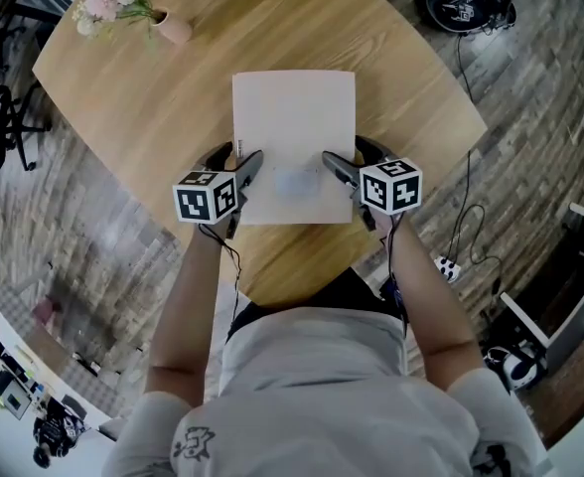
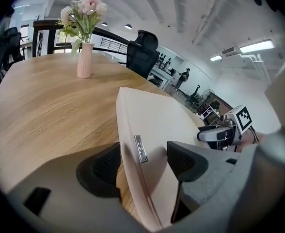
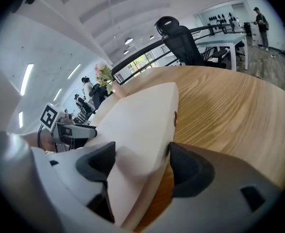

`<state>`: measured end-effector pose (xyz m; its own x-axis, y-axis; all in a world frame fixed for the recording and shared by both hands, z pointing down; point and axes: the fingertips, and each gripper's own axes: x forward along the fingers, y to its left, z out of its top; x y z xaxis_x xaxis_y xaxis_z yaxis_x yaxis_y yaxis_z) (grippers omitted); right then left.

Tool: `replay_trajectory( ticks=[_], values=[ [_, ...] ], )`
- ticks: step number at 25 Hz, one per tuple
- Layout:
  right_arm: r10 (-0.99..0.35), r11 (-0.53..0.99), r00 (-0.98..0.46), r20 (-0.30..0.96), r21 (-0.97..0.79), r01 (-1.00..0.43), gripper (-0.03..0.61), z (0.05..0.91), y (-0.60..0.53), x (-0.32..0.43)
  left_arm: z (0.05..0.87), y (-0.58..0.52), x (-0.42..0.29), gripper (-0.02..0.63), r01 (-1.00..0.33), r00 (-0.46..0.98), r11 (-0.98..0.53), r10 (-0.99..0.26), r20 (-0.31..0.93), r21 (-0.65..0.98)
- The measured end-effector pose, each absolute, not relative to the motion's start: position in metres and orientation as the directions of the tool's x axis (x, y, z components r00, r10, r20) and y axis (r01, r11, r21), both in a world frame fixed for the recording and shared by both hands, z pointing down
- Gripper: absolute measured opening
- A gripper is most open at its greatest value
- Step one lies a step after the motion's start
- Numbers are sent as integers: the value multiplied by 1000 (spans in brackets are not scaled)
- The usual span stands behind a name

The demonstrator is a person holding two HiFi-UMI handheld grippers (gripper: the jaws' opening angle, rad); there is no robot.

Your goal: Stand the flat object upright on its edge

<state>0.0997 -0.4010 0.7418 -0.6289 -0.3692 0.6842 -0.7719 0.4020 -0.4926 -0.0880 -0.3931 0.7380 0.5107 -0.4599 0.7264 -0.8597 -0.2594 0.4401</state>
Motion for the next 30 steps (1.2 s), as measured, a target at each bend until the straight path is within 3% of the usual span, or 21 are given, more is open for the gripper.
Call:
replay_trajectory(
  ticks=[17,30],
  values=[
    [-353,437,-577,737,-416,-798,339,735,-393,96,729,-384,-83,272,-860,511,-287,-458,728,423],
    [-498,520,-528,688,-250,-817,327,668,-361,85,662,-358,-92,272,-861,499,-409,-570,653,302]
  ],
)
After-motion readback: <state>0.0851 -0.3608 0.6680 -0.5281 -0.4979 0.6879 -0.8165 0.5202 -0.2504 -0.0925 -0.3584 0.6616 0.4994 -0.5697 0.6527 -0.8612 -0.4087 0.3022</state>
